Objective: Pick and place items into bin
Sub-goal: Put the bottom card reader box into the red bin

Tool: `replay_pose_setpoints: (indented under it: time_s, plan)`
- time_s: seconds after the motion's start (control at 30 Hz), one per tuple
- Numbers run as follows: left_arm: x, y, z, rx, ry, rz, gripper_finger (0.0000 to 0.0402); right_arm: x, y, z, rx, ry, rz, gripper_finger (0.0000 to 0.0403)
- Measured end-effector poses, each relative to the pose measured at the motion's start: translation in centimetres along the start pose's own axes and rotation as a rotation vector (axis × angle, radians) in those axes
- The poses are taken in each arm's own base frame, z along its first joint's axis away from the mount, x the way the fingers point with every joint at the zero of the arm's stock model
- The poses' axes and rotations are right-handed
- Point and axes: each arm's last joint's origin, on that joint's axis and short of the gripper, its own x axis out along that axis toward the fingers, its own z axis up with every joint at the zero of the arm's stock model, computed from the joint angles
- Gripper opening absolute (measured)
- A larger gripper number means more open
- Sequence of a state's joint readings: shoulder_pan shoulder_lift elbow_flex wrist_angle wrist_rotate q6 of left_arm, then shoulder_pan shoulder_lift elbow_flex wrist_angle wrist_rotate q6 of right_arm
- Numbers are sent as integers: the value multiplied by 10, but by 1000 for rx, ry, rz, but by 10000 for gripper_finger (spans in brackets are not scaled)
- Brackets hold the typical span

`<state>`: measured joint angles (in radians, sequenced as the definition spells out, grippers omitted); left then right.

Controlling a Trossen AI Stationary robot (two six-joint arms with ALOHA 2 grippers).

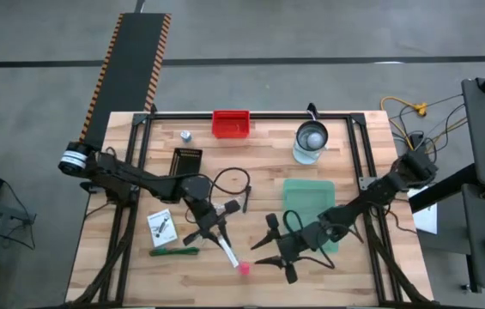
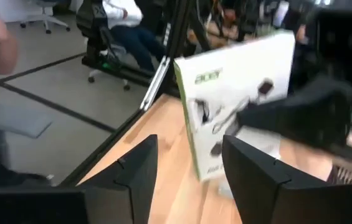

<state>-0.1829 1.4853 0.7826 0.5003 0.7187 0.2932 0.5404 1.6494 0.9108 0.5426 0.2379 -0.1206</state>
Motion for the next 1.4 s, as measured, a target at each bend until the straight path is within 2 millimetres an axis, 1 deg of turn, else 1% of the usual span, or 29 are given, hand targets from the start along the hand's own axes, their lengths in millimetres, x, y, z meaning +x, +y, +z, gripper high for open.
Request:
replay_pose_setpoints:
  time_s: [0.1,0.2,0.3,0.43,0.6,0.67,0.83,0.97,1.1,1.2,1.4]
  plan:
    - [-5,-4,6,-39,50,70,30,-8,-2,2,61,65,5,171]
    - [-10,-5,12,-115,75,160,30,-12,-3,-2,72,140,9,168]
    - [-16,-8,17,-158,104,219,30,-13,-1,-15,58,244,22,164]
    - [-22,-9,17,-216,174,350,30,-6,4,-36,65,339,25,164]
    - [-26,-6,19,-253,214,505,30,0,7,-52,52,394,27,160]
    - [-26,-5,20,-274,237,549,30,-1,8,-56,40,432,29,157]
    - [-29,0,26,-286,305,665,30,-9,7,-57,24,489,35,150]
    - [-32,3,30,-287,380,762,30,-11,8,-60,19,505,38,148]
    - [-37,4,28,-277,496,882,30,-11,8,-60,19,502,38,150]
    - [-41,5,27,-267,570,907,30,-11,8,-61,15,505,39,148]
    - [-52,15,29,-218,632,1040,30,-11,8,-61,16,504,39,144]
